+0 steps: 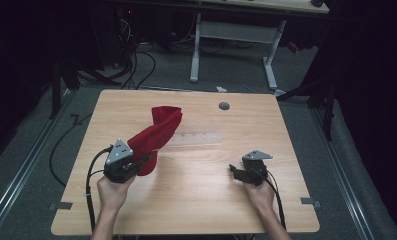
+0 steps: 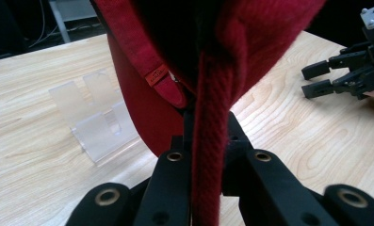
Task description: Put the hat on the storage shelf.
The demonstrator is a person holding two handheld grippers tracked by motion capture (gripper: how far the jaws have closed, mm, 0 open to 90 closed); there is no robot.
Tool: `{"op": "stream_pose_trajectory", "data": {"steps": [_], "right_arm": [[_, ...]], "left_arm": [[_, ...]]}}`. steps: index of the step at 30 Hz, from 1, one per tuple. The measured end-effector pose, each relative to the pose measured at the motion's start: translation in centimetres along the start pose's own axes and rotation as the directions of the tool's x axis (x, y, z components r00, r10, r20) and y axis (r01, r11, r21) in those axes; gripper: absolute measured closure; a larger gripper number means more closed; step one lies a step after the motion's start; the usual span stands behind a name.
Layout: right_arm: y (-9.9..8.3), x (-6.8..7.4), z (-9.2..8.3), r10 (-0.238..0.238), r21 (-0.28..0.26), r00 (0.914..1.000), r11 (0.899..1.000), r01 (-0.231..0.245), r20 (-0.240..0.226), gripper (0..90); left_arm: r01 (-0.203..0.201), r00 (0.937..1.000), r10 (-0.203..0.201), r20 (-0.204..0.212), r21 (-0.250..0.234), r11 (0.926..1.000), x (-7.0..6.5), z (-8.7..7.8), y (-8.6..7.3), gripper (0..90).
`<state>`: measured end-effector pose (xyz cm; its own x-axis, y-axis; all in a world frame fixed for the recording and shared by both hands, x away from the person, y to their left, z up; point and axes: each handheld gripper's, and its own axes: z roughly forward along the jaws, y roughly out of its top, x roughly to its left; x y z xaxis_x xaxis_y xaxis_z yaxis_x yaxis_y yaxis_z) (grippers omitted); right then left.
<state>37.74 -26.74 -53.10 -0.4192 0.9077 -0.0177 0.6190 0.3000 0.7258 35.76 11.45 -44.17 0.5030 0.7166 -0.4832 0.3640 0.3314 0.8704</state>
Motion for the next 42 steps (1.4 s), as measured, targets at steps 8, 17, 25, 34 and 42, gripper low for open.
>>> {"op": "stream_pose_trajectory", "data": {"steps": [8,17,25,34,42], "right_arm": [[0.0,0.0,0.0,-0.002,-0.001,1.0,1.0,0.002,0.002,38.2],[0.0,0.0,0.0,-0.001,-0.001,1.0,1.0,0.001,0.003,38.2],[0.0,0.0,0.0,-0.001,-0.001,1.0,1.0,0.001,0.003,38.0],[0.0,0.0,0.0,0.0,0.0,1.0,1.0,0.0,0.002,37.9],[0.0,0.0,0.0,0.0,0.0,1.0,1.0,0.0,0.003,37.9]], "left_arm": [[0.023,0.9997,-0.023,-0.008,-0.026,0.9994,0.3,0.2,1.1,84.5],[0.042,0.9989,-0.042,-0.018,-0.041,0.9983,0.8,0.6,2.0,84.5],[0.064,0.997,-0.067,-0.04,-0.073,0.9953,1.2,0.9,3.3,84.5],[0.081,0.9956,-0.086,-0.036,-0.118,0.9898,1.8,1.5,4.8,84.5],[0.074,0.9961,-0.08,-0.036,-0.141,0.9873,2.4,2.5,5.8,84.5]]}}
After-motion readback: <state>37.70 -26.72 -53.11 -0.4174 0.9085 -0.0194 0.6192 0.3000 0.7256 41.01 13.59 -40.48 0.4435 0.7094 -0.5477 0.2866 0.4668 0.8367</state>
